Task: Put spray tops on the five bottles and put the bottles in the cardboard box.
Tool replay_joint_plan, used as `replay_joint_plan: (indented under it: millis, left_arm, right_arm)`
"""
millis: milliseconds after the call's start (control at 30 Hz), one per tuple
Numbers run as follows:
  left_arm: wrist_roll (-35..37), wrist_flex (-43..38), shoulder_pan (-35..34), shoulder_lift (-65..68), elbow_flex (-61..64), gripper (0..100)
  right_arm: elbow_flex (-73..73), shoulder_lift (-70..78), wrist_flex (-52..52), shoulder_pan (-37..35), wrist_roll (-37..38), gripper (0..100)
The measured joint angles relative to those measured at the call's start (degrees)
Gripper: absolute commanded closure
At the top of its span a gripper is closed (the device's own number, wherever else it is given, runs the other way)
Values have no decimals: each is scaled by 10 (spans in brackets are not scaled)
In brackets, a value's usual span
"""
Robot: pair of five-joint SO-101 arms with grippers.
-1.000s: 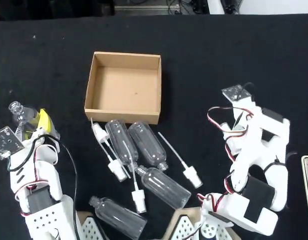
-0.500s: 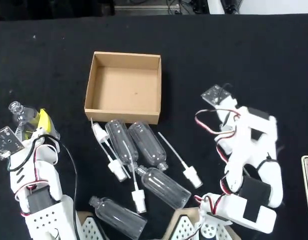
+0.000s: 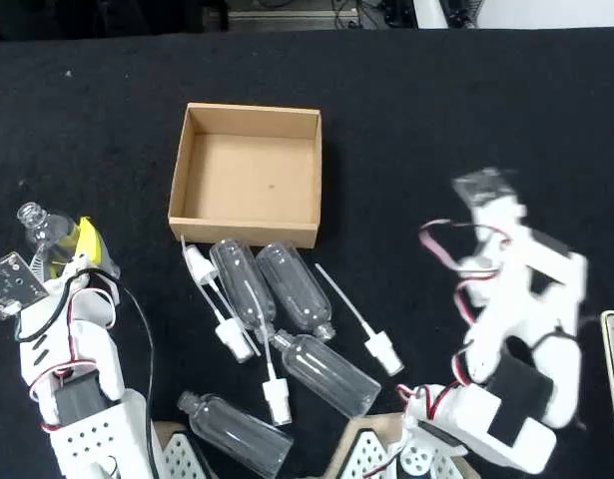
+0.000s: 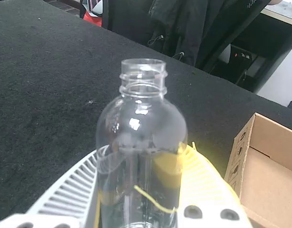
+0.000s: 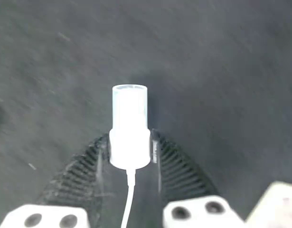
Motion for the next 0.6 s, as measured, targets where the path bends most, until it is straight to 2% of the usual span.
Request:
replay_joint_plan:
  millis: [167, 333, 500, 600]
  left_arm:
    - [0, 0, 0, 0, 0, 961]
    - [0, 0, 0, 0, 0, 961]
    - [0, 0, 0, 0, 0, 961]
    - [0, 0, 0, 0, 0, 961]
  right_arm:
    - [-16, 0, 45, 79, 9, 832]
    - [-16, 39, 47, 85, 12, 750]
    - [-40, 96, 51, 85, 12, 805]
    - [-65, 113, 62, 88, 12, 924]
